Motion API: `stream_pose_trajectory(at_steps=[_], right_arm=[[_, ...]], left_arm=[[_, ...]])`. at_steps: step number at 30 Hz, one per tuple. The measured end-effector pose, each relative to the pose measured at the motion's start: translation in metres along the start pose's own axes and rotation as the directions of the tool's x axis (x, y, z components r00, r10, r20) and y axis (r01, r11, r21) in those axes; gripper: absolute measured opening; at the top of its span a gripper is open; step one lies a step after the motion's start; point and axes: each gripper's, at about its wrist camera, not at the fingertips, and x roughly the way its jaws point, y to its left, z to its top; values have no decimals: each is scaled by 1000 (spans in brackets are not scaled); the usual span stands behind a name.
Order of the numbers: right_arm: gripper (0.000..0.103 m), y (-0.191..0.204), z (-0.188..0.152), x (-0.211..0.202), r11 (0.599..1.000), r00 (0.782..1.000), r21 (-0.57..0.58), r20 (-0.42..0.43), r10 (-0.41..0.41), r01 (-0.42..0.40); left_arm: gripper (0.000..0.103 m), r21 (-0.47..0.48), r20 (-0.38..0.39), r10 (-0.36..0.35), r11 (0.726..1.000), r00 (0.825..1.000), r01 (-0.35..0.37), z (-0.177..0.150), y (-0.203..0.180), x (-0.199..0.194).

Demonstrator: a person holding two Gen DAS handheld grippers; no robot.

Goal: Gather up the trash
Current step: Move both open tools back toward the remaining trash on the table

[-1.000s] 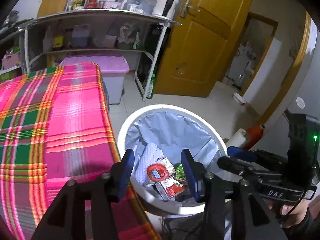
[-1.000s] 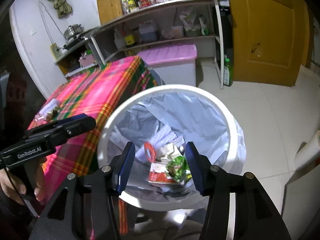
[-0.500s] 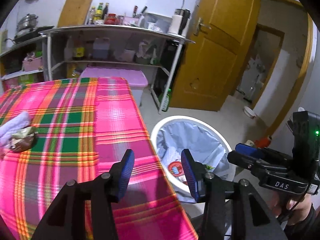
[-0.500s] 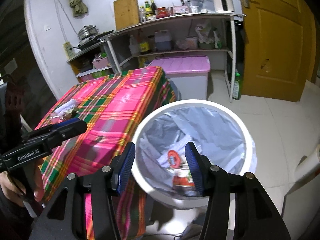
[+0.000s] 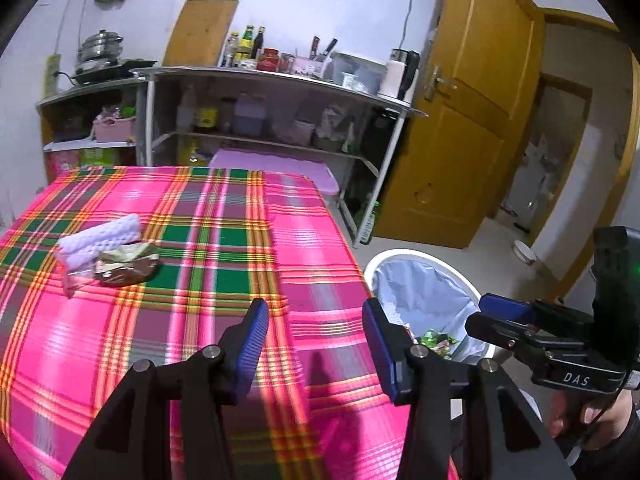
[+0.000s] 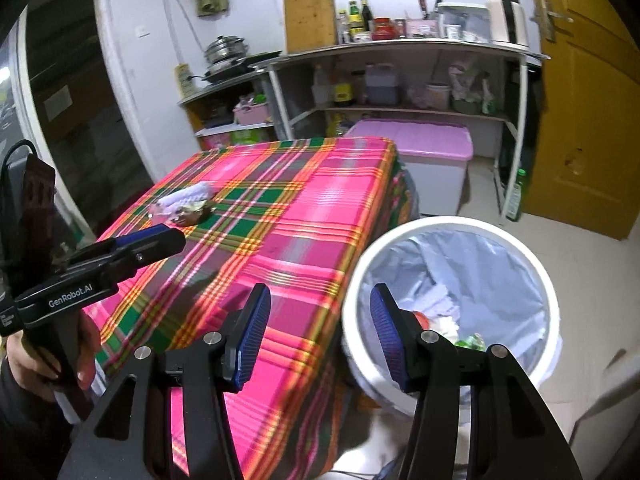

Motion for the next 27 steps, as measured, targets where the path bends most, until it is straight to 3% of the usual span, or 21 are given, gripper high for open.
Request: stream_pose_trajectory(at_steps=[13, 27], right_arm=[[53, 37, 12, 23, 997, 998, -61, -38, 39, -42], [53, 78, 37, 54, 986, 994, -140, -69, 80, -89]], left_arm=[[48, -63, 37, 75, 995, 997, -73, -5, 54, -31], [48, -88, 74, 176, 982, 982, -169, -4, 100, -51]])
